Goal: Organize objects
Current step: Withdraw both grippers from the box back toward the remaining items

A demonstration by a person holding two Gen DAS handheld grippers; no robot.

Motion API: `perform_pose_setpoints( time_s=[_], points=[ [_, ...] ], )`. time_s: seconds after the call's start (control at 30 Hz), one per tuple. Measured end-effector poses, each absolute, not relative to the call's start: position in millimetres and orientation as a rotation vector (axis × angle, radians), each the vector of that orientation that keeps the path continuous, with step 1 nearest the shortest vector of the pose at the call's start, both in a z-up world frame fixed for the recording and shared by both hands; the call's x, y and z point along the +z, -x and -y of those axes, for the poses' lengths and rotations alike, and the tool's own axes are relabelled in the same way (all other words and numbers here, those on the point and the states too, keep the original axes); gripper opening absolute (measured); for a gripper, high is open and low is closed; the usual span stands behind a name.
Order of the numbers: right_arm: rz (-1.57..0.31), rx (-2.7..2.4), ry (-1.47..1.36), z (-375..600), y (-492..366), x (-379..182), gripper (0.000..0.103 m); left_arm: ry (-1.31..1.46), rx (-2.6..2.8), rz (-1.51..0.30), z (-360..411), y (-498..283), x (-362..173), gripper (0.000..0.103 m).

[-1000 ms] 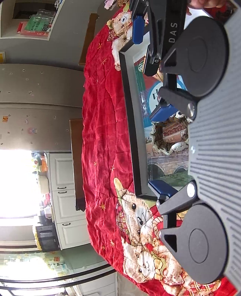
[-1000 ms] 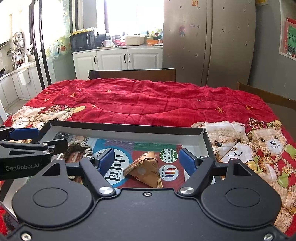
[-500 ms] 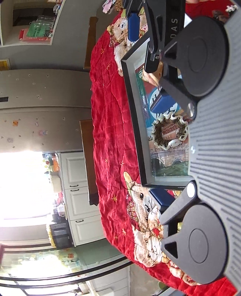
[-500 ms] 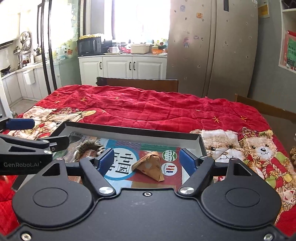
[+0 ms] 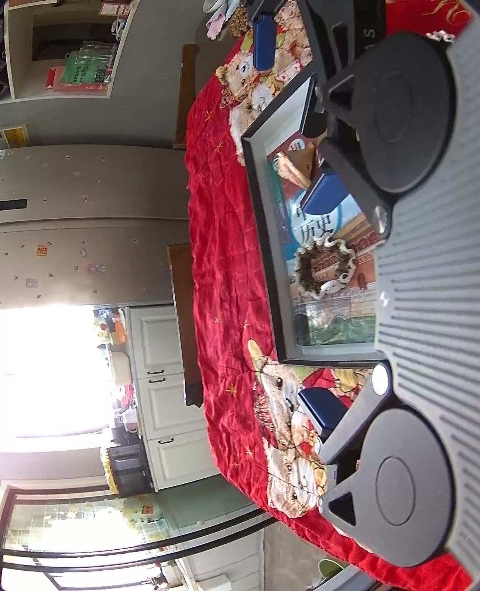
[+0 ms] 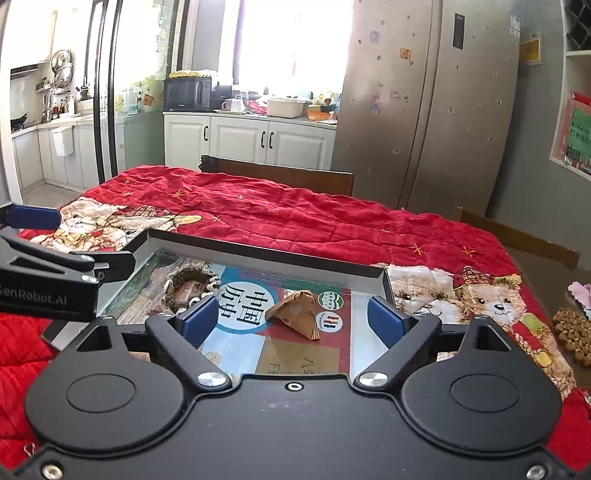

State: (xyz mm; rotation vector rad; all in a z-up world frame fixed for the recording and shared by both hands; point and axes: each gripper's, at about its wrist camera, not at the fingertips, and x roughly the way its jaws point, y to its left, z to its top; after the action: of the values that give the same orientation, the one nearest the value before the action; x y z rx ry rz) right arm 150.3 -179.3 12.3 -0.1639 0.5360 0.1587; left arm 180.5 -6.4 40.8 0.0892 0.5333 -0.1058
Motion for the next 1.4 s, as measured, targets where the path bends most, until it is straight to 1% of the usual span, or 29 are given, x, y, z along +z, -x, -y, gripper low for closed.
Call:
perform_pose_setpoints(
  time_s=[0.1, 0.17, 0.5, 0.93, 1.1, 1.4],
  points=[
    [-0.526, 0.163, 0.158, 181.2, -140.7, 12.2, 0.093, -0.082, -0.115, -0.545, 4.0, -176.0, 40.2, 0.103],
    [-0.520, 0.176, 0.142, 184.3, -136.4, 12.9, 0.099, -0.083, -0.114, -0.544, 3.2, -172.6, 40.5, 0.103],
    [-0.494, 0.197, 0.143, 188.4, -113.7, 17.7, 0.100, -0.136, -0.114, -0.517, 9.0, -148.3, 42.8, 0.103],
    [-0.506, 0.213, 0.093, 205.8, -75.2, 18.3, 0.100, -0.002, -0.135, -0.557, -19.9, -119.2, 43.8, 0.103],
    [-0.505, 0.214, 0.083, 210.9, -55.4, 17.3, 0.100, -0.009, -0.151, -0.583, -26.7, -105.3, 41.5, 0.103],
    [-0.500, 0.201, 0.102, 211.6, -29.8, 18.4, 0.099, -0.045, -0.177, -0.556, -26.6, -80.4, 45.7, 0.103]
  ],
)
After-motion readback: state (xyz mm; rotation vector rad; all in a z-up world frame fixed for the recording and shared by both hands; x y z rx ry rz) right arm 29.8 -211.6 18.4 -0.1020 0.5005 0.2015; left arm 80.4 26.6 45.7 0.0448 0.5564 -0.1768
